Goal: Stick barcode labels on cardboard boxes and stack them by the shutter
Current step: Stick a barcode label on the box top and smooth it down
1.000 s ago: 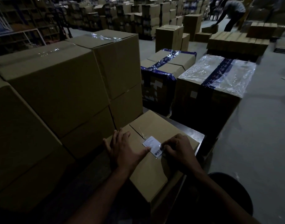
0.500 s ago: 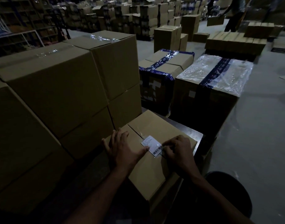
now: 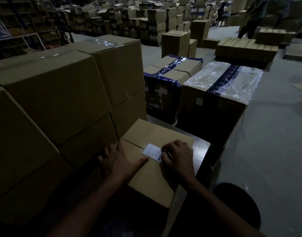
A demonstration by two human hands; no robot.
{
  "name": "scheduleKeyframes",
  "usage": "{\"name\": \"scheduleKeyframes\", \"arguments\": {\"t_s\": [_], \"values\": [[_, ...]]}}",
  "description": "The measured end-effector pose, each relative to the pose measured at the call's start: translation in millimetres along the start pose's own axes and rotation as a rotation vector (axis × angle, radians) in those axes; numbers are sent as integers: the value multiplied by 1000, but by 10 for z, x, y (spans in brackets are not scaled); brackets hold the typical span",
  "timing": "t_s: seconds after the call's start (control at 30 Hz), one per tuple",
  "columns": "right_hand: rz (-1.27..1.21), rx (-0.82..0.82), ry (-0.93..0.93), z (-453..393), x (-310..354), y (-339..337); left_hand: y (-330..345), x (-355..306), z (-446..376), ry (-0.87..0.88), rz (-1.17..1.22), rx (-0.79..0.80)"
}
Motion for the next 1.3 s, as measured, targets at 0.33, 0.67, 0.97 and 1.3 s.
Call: {"name": "scheduleKeyframes", "arguments": {"t_s": [0.33,0.67,0.97,1.3], "values": [[74,197,-135,-236,3,-1,38,42,71,-42,298,-67],[37,8,12,-76,-45,-27,78,-8,91,-8,353,-94],[16,9,35,-119,-81,-22,81,-3,88,-11,361,-103],[-35,47,52,-185,-134,-39,61,-36,92,-5,349,-90]]}}
Point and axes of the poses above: each hand's wrist, its own z-axis away from the middle knuckle, its own y-axis out of the palm, x = y × z, the point moved 7 cm from there along -z, towards the middle knuckle, and after that the axes turned 6 degrees about x, right-handed, at the moved point
